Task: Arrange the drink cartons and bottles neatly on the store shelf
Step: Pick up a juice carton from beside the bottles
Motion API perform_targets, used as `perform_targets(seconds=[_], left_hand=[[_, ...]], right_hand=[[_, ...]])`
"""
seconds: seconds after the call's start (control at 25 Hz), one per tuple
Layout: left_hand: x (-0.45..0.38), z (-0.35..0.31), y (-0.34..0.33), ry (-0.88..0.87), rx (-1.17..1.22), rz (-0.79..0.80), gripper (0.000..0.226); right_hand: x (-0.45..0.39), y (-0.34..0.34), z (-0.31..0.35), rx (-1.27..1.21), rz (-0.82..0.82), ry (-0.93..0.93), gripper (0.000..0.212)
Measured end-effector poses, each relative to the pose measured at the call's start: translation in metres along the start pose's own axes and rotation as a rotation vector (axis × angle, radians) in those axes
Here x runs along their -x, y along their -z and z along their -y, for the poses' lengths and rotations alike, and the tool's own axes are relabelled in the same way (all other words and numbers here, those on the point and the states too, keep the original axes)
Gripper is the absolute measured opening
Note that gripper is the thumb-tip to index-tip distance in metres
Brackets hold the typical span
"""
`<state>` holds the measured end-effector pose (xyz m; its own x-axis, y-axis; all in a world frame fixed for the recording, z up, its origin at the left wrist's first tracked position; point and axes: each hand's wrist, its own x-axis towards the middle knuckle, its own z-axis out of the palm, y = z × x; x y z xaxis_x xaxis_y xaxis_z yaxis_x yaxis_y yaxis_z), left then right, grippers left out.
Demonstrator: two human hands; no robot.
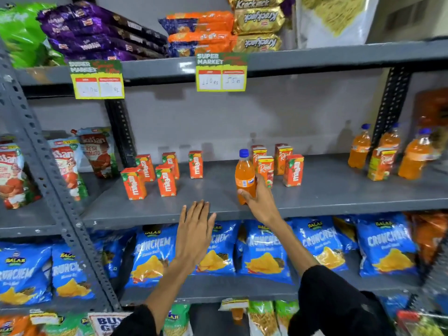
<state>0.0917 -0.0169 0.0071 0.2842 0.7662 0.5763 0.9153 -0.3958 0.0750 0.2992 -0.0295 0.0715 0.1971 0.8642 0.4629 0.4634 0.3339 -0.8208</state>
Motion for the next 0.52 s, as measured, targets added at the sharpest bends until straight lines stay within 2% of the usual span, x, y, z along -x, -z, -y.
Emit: perform_targets(seconds=[0.16, 0.32, 0.52], left_hand=[[-0.007, -0.069, -0.012, -0.051, 0.006, -0.011, 0.062], [-0.013, -0.141, -0.025, -0.062, 0.018, -0.013, 0.069], [-0.015, -0.170, -0.033, -0.003, -0.025, -0.029, 0.061]], right_hand=[[0.013, 0.086, -0.029, 0.020, -0.058, -0.011, 0.056], [0.009, 0.183, -0.065, 0.087, -0.143, -0.067, 0.045], [-0.015, 0.260, -0.097, 0.082, -0.244, -0.136, 0.046]])
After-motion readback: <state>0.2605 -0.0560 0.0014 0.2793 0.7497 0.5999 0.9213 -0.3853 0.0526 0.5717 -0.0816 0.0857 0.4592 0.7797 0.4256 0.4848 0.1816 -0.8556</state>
